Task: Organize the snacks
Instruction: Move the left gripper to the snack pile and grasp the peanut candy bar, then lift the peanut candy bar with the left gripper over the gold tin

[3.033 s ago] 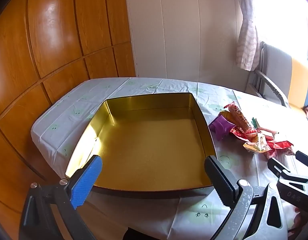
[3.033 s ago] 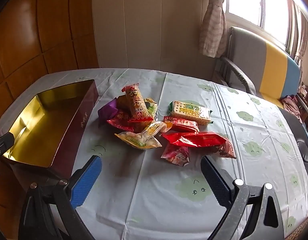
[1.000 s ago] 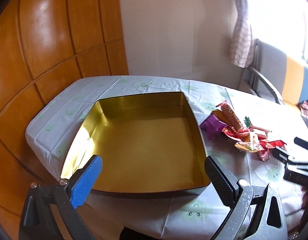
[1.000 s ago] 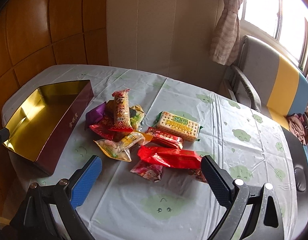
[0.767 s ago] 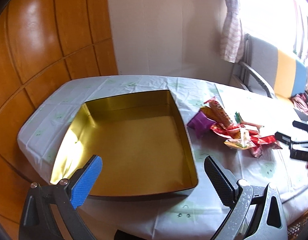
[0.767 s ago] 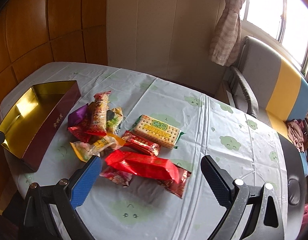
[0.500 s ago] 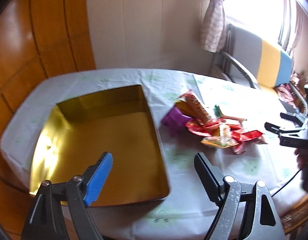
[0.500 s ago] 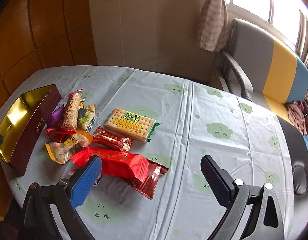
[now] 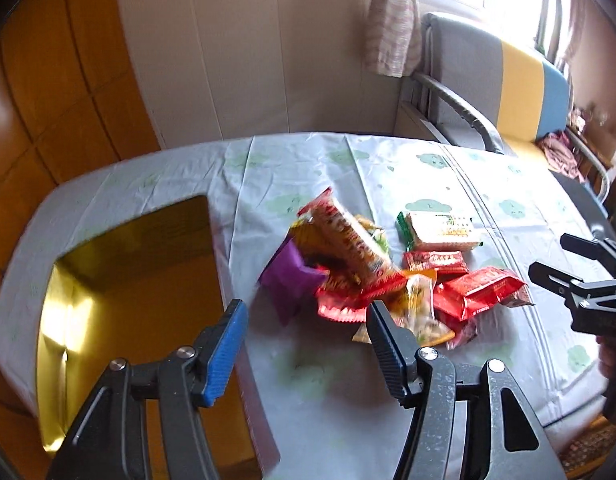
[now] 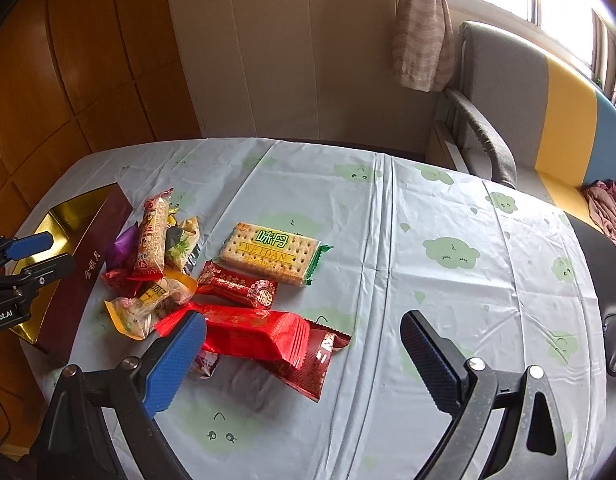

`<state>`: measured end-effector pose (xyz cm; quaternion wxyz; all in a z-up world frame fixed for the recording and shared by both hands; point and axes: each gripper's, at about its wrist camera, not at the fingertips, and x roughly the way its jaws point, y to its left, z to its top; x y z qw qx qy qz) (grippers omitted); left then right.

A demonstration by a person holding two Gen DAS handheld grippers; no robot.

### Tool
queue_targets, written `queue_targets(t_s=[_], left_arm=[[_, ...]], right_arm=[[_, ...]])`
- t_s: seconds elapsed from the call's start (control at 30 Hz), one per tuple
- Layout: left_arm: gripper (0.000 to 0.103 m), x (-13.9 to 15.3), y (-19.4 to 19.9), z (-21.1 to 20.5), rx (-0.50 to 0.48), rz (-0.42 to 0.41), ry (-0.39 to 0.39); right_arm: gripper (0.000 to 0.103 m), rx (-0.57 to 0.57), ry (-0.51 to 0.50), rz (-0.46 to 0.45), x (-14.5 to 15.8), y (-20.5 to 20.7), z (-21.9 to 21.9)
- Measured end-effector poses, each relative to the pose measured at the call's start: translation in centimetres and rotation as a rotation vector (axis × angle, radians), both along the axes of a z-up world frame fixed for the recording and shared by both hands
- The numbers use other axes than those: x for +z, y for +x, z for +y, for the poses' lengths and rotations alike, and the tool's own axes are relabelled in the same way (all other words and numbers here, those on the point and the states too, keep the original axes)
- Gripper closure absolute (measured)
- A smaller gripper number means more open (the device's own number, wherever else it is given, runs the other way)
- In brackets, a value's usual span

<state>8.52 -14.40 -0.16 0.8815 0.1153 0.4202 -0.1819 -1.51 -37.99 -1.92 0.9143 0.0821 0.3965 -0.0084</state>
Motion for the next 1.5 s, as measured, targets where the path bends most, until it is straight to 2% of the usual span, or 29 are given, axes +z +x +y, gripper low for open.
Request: queue_targets(t_s=[0.17, 0.4, 0.5, 0.57, 0.6, 0.67, 0.77, 0.93, 0.97, 1.0, 1.03, 1.07, 1.13, 1.2, 1.5], left_arm=[[0.041, 0.4, -0.1, -2.1, -0.035, -0.078, 0.056], [0.041, 0.3, 0.3, -3.3, -0.059, -0.093, 0.071], [0.042, -0.4, 1.4, -3.8, -0.062, -0.062, 0.061], [0.049, -1.0, 2.5, -4.3, -0.064, -0.019, 0.038], [0.054, -1.4, 3.1, -4.5, -0.063, 0.01, 0.022], [0.057, -2.4, 5.1, -4.7, -0.047, 0.092, -0.015], [0.058, -3.5, 7.3, -4.6, -0.005, 0.177, -0.071], [0.058, -4.3, 8.5, -5.9, 0.004, 0.203, -0.074], [0.057, -4.6, 8.7, -6.3, 0.006, 0.199, -0.057], [0.057, -4.9, 8.9, -6.5, 0.01, 0.198, -0.047], [0.06, -5.1, 9.1, -6.7, 0.011, 0.204, -0.043], [0.065, -5.3, 9.2, -7.0, 0.007, 0.21, -0.041], [0.072, -5.3, 8.7, -7.3, -0.019, 0.167, -0.03], [0.075, -5.1, 7.7, -7.3, -0.039, 0.132, -0.007], [0.075, -1.8, 2.7, -4.3, -0.052, -0.049, -0.025]], right_arm=[[0.003, -0.007, 0.011, -0.007, 0.2, 0.0, -0.2], [0.003, -0.007, 0.022, -0.005, 0.2, 0.0, -0.2], [0.003, -0.006, 0.019, -0.005, 0.2, 0.0, -0.2], [0.003, -0.005, 0.02, -0.004, 0.1, 0.0, -0.1], [0.003, -0.005, 0.019, -0.003, 0.1, 0.1, -0.1], [0.003, -0.005, 0.019, -0.004, 0.2, 0.1, -0.2], [0.003, -0.004, 0.022, -0.007, 0.3, 0.1, -0.1], [0.003, 0.002, 0.021, -0.007, 0.3, 0.1, 0.1], [0.005, 0.005, 0.017, -0.007, 0.3, 0.1, 0.2], [0.011, 0.011, 0.013, -0.006, 0.3, 0.1, 0.3], [0.019, 0.016, 0.006, -0.006, 0.3, 0.1, 0.4], [0.023, 0.02, -0.007, -0.004, 0.2, 0.1, 0.6], [0.039, 0.027, -0.017, 0.006, 0.0, 0.2, 0.8], [0.045, 0.034, -0.02, 0.014, -0.2, 0.2, 0.9], [0.045, 0.042, -0.016, 0.05, -1.3, 0.5, 1.1]])
